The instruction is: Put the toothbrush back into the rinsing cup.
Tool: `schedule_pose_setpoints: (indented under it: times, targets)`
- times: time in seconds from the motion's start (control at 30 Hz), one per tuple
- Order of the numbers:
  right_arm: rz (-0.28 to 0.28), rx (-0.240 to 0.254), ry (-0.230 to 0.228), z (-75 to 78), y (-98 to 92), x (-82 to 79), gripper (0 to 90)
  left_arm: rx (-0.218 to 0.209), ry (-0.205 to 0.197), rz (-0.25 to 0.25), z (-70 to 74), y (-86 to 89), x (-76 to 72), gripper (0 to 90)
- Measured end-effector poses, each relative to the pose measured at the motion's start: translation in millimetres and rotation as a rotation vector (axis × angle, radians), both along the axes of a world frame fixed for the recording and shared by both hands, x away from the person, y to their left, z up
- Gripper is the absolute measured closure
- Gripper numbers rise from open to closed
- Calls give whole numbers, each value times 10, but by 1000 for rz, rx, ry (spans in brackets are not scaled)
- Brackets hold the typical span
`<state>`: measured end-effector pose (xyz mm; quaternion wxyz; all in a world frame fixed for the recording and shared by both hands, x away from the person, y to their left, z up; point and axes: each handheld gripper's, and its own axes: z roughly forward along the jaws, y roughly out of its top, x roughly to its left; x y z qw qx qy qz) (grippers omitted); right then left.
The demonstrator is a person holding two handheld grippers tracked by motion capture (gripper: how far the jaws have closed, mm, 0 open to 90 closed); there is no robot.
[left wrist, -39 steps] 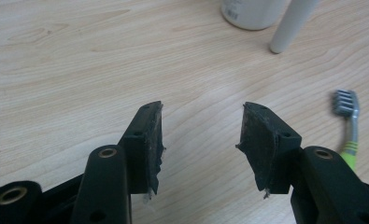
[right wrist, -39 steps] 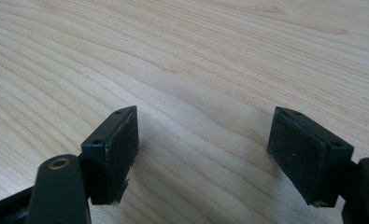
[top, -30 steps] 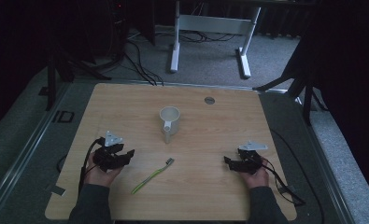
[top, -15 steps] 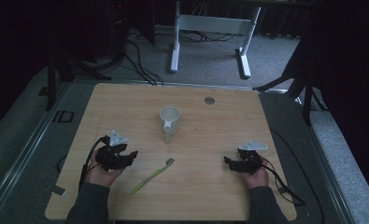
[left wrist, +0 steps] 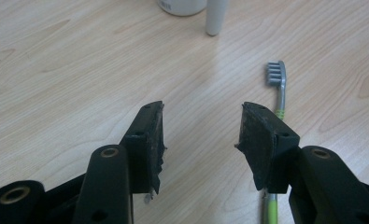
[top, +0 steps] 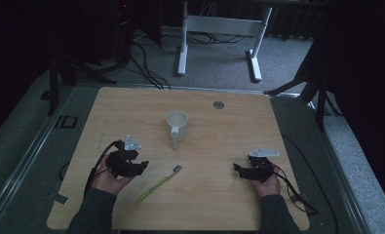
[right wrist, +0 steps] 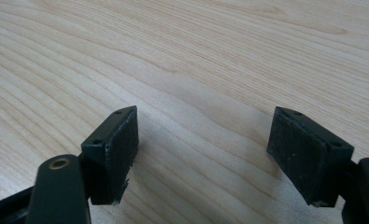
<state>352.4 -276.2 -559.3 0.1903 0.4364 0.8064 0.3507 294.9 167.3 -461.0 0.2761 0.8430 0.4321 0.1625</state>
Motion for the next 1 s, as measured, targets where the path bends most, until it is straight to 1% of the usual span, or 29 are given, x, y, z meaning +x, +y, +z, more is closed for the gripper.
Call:
schedule_pose_setpoints:
  times: [0.13, 0.4, 0.43, 0.47, 0.53, 0.77, 1.0]
  targets:
    - [1, -1, -1, 0, -1, 1, 243, 17, 15, -11, 28, -26, 12, 509]
    - [1, -1, 0, 0, -1, 1, 243, 45, 61, -34, 48, -81, 52, 529]
    - [0, -1, 0, 0, 0, 0, 243, 50, 68, -45, 54, -88, 57, 534]
    - [0, -1, 0, 0, 0, 0, 243, 53, 68, -47, 57, -95, 60, 549]
    - [0, -1, 0, 1, -1, 0, 243, 61, 75, -53, 64, -113, 67, 551]
    - [0, -1, 0, 0, -1, 0, 243, 90, 89, -53, 101, -165, 98, 544]
    - [1, -1, 1, 1, -1, 2, 242, 120, 115, -68, 129, -210, 128, 543]
